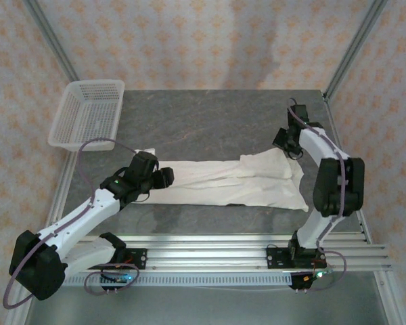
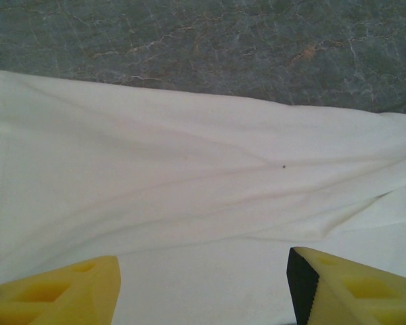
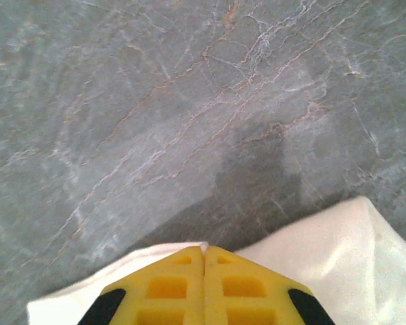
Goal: Fold the inside-out t-shirt
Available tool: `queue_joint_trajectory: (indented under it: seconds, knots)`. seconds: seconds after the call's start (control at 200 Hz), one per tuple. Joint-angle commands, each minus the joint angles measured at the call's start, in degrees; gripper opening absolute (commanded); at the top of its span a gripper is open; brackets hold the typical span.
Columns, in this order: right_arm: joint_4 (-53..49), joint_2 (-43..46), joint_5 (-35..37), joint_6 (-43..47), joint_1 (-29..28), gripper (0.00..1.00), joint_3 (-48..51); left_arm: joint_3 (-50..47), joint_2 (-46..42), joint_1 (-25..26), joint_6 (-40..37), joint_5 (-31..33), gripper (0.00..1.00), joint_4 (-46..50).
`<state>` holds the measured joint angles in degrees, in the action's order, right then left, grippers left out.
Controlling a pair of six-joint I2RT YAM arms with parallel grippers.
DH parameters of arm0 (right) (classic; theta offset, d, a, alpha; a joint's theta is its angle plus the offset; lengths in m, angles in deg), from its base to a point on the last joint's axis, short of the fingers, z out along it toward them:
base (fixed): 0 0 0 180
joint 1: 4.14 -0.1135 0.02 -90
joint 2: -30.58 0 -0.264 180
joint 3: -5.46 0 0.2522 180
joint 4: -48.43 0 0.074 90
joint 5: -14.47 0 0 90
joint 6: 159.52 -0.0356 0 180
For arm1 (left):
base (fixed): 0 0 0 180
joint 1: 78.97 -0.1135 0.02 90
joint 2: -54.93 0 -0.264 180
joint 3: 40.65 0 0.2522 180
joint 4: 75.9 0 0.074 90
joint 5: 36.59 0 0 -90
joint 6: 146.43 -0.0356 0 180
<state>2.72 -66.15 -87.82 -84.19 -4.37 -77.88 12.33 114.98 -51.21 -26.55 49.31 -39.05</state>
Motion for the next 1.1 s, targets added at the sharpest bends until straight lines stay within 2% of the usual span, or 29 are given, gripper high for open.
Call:
queue_joint_trajectory:
  seconds: [0.0, 0.125, 0.2, 0.255, 0.32, 0.37, 0.435, 0.49, 0.575, 0.666, 0.756, 0.881, 0.981, 1.046, 1.091]
  knots:
    - [0.4, 7.9, -0.8, -2.6, -0.2, 0.00, 7.8, -0.3, 0.1, 0.5, -0.3, 1.1, 0.67, 0.3]
    - [3.8, 22.9, -1.2, -9.5, -0.2, 0.00, 24.5, -0.5, -0.3, 0.5, -0.2, 1.6, 0.67, 0.3]
    - [5.7, 36.7, -1.6, -15.3, -0.2, 0.00, 36.3, -0.3, -0.2, 0.5, -0.3, 2.0, 0.67, 0.3]
    - [3.4, 46.1, 0.4, -20.6, -0.2, 0.00, 42.8, 0.1, 0.2, 0.5, -0.5, 2.0, 0.67, 0.8]
    - [0.3, 56.5, 2.0, -26.2, -0.2, 0.07, 48.7, 0.4, 0.3, 0.6, -0.6, 2.2, 0.67, 1.4]
    - [-1.8, 63.7, 2.7, -28.7, -0.1, 0.19, 51.0, 0.1, 0.2, 0.5, -0.6, 2.5, 0.67, 1.5]
    - [-3.6, 70.0, 4.2, -30.3, 0.0, 0.49, 50.3, -0.3, -0.1, 0.5, -0.4, 2.5, 0.67, 1.3]
    - [-1.8, 71.9, 4.6, -29.5, 0.0, 0.57, 48.6, -0.5, -0.1, 0.5, -0.4, 2.3, 0.67, 1.0]
    - [4.5, 67.1, 2.0, -26.0, -0.1, 0.56, 45.1, -0.3, 0.2, 0.6, 0.0, 1.8, 0.67, 0.5]
    - [9.3, 53.0, -4.3, -20.2, -1.0, 0.52, 39.0, -0.3, 0.3, 0.6, 0.4, 0.5, 0.67, -0.2]
    - [8.7, 37.8, -9.3, -13.3, -4.1, 0.50, 31.0, -0.5, 0.3, 0.9, 0.4, -0.2, 0.67, -0.8]
    - [6.9, 23.4, -9.4, -7.3, -8.4, 0.50, 23.6, -0.7, 0.1, 1.2, 0.4, 0.1, 0.67, -0.3]
    - [8.3, 16.2, -9.9, -6.2, -8.6, 0.33, 21.1, -1.2, -0.5, 1.3, 0.4, 0.4, 0.67, -0.3]
    - [9.6, 12.6, -11.3, -5.6, -8.5, 0.18, 20.1, -1.1, -0.5, 1.3, 0.4, 0.5, 0.67, 0.1]
    - [10.4, 10.6, -12.2, -5.0, -8.5, 0.15, 19.8, -1.1, -0.5, 1.4, 0.4, 0.5, 0.67, 0.2]
